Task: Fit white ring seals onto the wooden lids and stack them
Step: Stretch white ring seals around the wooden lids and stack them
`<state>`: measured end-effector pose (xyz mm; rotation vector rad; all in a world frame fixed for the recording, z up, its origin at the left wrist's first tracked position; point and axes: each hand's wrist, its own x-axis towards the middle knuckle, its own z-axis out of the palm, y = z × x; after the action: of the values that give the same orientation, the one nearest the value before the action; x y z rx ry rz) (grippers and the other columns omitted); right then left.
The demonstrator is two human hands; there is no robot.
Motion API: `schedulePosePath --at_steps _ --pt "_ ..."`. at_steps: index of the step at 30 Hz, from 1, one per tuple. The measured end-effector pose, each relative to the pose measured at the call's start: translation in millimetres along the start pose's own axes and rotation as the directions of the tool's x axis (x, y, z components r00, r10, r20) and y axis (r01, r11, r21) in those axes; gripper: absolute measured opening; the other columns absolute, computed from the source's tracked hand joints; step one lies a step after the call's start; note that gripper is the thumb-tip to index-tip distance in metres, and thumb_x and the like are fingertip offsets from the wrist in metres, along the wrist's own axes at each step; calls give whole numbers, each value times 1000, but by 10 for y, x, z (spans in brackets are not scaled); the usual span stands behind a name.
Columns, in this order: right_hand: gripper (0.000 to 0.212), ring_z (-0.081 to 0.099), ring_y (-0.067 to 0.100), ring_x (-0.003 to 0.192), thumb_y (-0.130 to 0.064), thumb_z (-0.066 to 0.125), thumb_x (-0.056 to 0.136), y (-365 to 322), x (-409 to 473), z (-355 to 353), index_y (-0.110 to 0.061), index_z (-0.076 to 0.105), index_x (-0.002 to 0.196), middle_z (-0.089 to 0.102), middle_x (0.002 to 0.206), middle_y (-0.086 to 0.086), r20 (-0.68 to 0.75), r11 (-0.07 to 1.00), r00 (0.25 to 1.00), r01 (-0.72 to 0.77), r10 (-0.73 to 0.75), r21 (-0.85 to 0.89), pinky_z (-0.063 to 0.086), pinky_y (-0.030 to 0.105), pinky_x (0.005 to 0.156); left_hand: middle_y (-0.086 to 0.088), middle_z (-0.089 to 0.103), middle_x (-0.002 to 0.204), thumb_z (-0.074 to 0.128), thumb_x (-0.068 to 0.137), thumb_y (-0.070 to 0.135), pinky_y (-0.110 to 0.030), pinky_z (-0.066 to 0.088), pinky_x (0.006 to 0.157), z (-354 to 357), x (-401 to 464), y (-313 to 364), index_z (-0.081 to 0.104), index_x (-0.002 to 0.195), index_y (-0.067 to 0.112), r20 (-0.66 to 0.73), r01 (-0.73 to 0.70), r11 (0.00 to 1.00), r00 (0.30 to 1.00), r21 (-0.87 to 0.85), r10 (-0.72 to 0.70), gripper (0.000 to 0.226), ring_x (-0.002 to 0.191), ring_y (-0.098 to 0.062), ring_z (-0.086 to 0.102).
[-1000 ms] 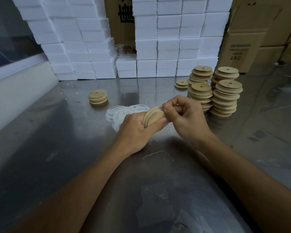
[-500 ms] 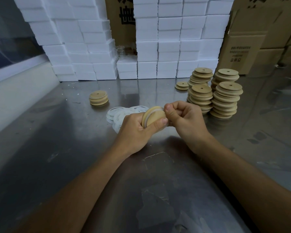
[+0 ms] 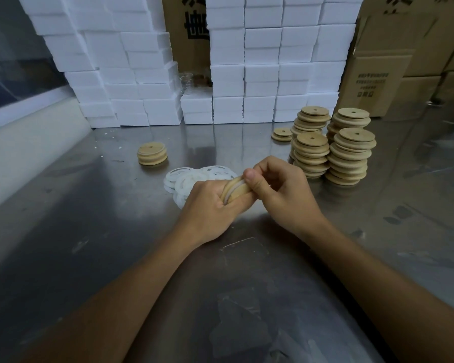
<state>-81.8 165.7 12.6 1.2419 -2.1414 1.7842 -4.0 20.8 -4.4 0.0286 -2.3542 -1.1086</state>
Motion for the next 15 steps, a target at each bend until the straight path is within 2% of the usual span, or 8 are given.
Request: schedulePosePath --at_steps 3,7,10,15 --pt "26 69 34 74 -16 66 92 -10 30 36 9 64 85 70 78 21 -36 988 996 -71 77 139 56 51 69 -7 67 69 64 82 54 -48 53 65 1 0 11 69 75 13 -17 9 999 1000 -37 -9 42 66 -22 64" --pt "25 65 17 66 -11 66 90 -10 42 72 12 65 84 70 71 12 -71 958 985 -137 159 250 56 37 68 -9 70 75 68 83 47 -49 54 69 13 3 26 73 83 13 -44 28 997 999 -72 -31 34 72 -24 66" --pt "27 67 17 68 -13 66 90 3 40 64 14 65 85 71 73 14 -56 943 983 -150 174 298 57 34 69 -9 71 78 72 87 33 -49 54 72 4 4 34 75 87 15 -42 34 995 998 -89 -38 18 75 -24 67" --pt "25 66 18 72 -18 63 92 26 20 16 7 67 87 71 78 15 -4 938 980 -191 200 290 56 32 72 -15 70 79 71 90 28 -49 53 73 -9 11 55 74 84 6 -67 29 988 997 -151 -40 22 76 -30 65"
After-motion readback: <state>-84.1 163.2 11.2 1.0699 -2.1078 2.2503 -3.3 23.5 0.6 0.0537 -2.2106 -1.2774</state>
